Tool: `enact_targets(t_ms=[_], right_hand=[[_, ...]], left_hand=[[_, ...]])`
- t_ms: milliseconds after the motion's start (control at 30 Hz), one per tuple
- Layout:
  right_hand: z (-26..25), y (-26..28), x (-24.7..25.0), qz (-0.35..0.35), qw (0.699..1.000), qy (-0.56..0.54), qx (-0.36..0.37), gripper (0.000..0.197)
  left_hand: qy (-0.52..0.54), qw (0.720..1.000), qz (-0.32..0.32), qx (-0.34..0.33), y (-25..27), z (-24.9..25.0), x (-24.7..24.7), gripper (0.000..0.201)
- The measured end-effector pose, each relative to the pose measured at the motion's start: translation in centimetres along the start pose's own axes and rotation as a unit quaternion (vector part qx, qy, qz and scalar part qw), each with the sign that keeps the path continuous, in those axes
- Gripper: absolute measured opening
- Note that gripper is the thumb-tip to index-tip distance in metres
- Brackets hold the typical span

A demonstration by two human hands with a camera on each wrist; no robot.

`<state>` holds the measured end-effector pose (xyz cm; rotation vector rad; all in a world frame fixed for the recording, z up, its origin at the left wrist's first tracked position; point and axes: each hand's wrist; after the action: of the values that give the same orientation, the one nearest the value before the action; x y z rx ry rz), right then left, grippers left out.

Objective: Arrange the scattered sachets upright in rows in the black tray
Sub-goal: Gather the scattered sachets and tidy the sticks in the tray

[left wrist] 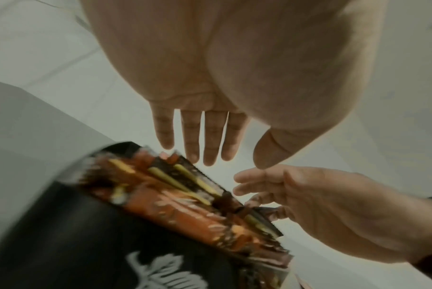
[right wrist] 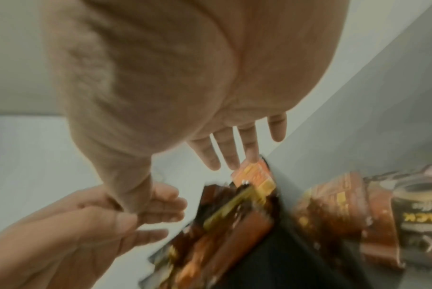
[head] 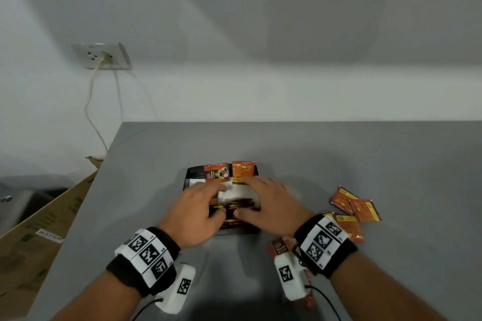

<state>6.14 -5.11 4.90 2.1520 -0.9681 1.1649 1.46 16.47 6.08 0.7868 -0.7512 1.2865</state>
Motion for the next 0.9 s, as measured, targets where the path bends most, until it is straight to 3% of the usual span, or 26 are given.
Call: enact_targets(t_ms=[167, 367, 533, 600, 700, 800, 900], right_hand=[[5.8, 3.4, 3.6, 0.047, 0.994, -0.024, -0.092, 0.059], [10.6, 6.8, 4.8, -0.063, 0.983, 0.067, -0.157, 0.06], [11.8, 8.7, 3.6, -0.128, 0.969, 0.148, -0.15, 0.054], [12.3, 9.1, 2.9, -0.123, 0.972, 0.149, -0.134, 0.056], [13.1, 9.3, 2.4, -0.113, 0.975, 0.149, -0.123, 0.069], [13.2, 9.3, 2.8, -0.113, 0.975, 0.157, -0.106, 0.051], [13.6, 9.5, 3.7, -0.095, 0.987, 0.077, -0.106, 0.028]], left_hand=[[0.014, 0.999, 0.004, -0.043, -1.8, 5.6, -1.5, 0.037], [-0.07, 0.991, -0.115, -0.022, -5.5, 12.7, -5.7, 0.029], [-0.246, 0.946, -0.212, -0.023, -7.7, 15.7, -9.8, 0.018], [-0.307, 0.927, -0.216, -0.008, -8.2, 16.0, -10.9, 0.022], [-0.373, 0.906, -0.2, -0.013, -8.8, 15.8, -12.1, 0.049], [-0.419, 0.883, -0.209, -0.012, -9.5, 15.4, -12.3, 0.069], [-0.429, 0.877, -0.218, -0.005, -10.1, 15.6, -11.7, 0.052]])
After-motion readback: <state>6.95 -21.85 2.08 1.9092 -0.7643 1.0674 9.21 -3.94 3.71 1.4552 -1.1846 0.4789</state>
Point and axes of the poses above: each hand's wrist, its own y-axis away from the middle knuckle, its own x-axis out of the back of the hand, z = x × y, and after that the axes turned 8 degrees about x, right-handed
